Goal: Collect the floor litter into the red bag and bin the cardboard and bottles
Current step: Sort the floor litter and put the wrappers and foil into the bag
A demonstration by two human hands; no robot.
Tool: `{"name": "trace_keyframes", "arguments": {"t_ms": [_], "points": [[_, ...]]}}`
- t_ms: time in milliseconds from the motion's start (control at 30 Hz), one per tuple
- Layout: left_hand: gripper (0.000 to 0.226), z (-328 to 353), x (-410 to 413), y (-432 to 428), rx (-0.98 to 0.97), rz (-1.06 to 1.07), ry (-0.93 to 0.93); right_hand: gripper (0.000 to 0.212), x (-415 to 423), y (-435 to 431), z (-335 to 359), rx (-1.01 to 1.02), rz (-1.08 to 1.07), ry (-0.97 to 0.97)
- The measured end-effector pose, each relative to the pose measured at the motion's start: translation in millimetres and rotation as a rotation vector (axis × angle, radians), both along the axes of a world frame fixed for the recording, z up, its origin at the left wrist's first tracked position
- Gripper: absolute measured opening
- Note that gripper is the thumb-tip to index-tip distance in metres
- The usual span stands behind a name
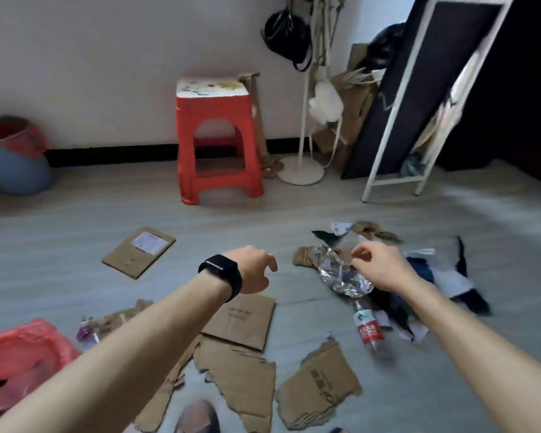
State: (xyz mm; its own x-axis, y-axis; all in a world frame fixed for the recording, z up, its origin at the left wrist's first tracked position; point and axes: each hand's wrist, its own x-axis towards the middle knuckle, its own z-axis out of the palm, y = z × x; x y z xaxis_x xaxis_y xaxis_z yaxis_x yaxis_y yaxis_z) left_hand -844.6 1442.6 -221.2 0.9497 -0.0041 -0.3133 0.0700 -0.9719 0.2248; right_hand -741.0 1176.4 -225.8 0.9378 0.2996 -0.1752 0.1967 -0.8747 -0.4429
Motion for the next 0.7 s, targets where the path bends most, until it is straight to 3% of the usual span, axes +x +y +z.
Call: {"name": "trace_keyframes", "arguments": {"t_ms": [133,267,500,700], "points": [[0.044,-53,58,-69,-0.021,-0.124,0.072,0.01,21,-92,-71,0.069,-0.259,0.046],[0.045,-138,83,-123,-0.044,-0.212,0.229,0.018,18,-148,-146,0.038,-0.372,0.165],[0.044,-272,104,-162,-0.125,-0.083,0.355,0.035,39,-173,-258,-0.114,-0.266,0.319],[0.035,-335,113,-173,-0.131,0.002,0.331,0.047,87,-141,-307,-0.145,-0.207,0.325]]}}
